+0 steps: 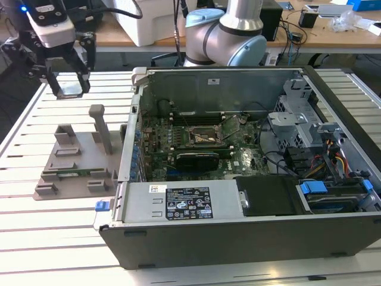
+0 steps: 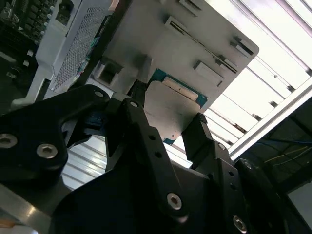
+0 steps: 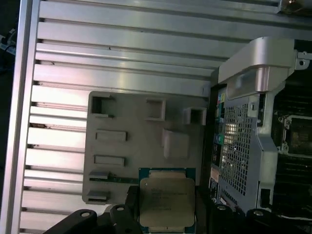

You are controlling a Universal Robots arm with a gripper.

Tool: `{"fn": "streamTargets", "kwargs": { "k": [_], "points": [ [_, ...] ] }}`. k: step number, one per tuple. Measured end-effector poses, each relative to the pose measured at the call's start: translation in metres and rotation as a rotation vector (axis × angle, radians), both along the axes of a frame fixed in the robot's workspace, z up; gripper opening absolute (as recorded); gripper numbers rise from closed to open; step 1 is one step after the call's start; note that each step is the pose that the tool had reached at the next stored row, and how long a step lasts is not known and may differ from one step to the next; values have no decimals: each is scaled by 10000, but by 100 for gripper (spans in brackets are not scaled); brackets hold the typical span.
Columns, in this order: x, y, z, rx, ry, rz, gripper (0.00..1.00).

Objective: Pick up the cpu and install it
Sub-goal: 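Pick up the cpu and move it towards the insertion slot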

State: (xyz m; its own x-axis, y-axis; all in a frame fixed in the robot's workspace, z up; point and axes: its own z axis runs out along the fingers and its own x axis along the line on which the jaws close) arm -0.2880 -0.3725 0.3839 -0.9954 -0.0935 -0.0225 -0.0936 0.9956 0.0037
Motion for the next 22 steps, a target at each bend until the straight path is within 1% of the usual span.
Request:
{"fn": "streamTargets", "kwargs": {
  "k": [4, 8, 9, 10, 12, 14, 15, 16, 17, 21, 22],
  "points": [
    [298, 9, -1, 1, -1, 0, 55],
    [497, 28, -2, -1, 2, 0, 55],
    [574, 42, -7, -1, 3, 0, 55],
    [706, 80, -23, -9, 10, 2, 55],
    [856, 144, -52, -16, 16, 0, 55],
    [955, 193, -75, -21, 19, 1, 55],
    [1048, 245, -114, -25, 26, 1, 55],
    [1107, 272, -148, -24, 37, -2, 55],
    [1164, 293, -179, -24, 54, -8, 55],
    [1303, 334, -257, -24, 98, -29, 55],
    [1368, 353, -292, -23, 117, -39, 55]
  ]
}}
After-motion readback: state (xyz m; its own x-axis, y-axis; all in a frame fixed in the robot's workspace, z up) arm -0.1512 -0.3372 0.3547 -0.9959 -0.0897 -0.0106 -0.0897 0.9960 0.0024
